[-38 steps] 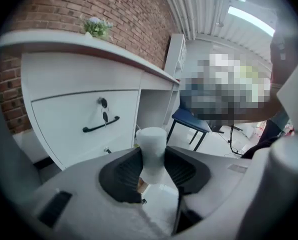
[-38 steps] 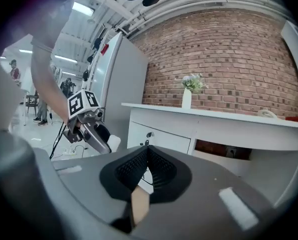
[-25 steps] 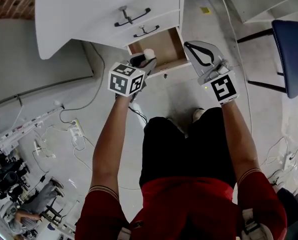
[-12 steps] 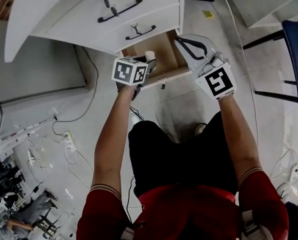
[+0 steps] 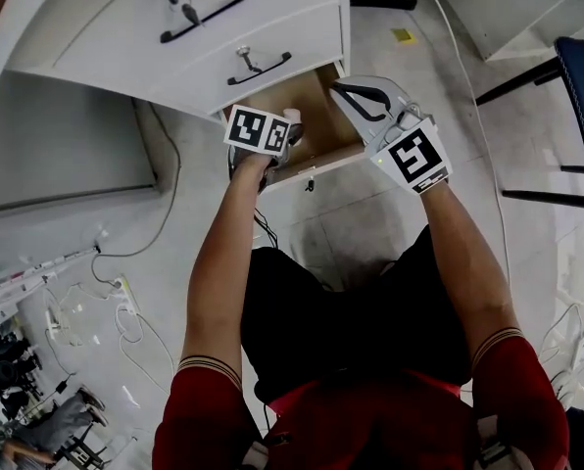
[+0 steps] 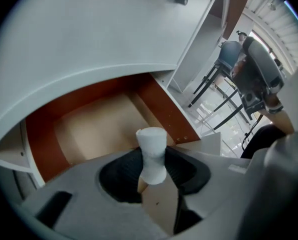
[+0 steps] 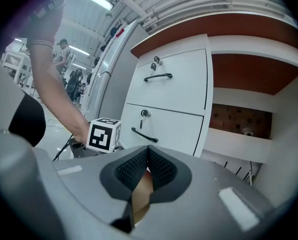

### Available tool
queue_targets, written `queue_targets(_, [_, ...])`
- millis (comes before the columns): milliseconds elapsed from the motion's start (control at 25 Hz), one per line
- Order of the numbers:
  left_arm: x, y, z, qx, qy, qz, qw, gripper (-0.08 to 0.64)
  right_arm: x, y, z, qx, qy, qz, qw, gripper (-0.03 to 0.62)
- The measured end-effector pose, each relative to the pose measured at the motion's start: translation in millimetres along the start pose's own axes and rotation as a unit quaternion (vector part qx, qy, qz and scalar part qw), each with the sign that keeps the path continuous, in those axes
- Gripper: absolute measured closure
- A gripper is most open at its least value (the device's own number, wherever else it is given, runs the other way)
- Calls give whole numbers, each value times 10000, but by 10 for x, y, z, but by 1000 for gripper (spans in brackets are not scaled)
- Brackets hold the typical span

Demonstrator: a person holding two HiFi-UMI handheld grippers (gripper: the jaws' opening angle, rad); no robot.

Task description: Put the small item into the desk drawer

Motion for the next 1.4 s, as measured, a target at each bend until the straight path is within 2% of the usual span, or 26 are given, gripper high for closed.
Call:
queue_targets(160, [-36, 25, 224, -277, 38, 116, 9995, 420, 42, 145, 41, -58, -116, 280, 9995, 580])
queue_targets(400, [-80, 97, 459, -586, 32, 180, 9981, 419, 179, 309, 134, -230, -10, 657, 9976, 580])
queue_targets(520, [-125, 207, 565, -748, 129, 13, 9971, 419, 176, 344, 153, -313, -20, 683, 9972, 580])
queue_targets(720, [-254, 364, 660, -776, 259, -479, 9955, 419, 117, 270, 194, -293, -127, 601, 9977, 580])
queue_targets(1200, [-313, 451, 808, -1066, -8, -456, 9933, 391, 135, 150, 67, -282, -145, 457, 9985, 580])
queue_targets(1400, [-307, 380, 768, -945, -34, -445, 9945, 364, 203, 133, -4, -267, -46, 502, 9984, 580])
Point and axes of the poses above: the fingertips, and each gripper's own axes: z forward along the fingers, x to its right, y out of its underside, the point moved 7 cm from there along -z, backward along the fingers, and after that the axes turned 10 degrees about z, right-handed, at the moved point
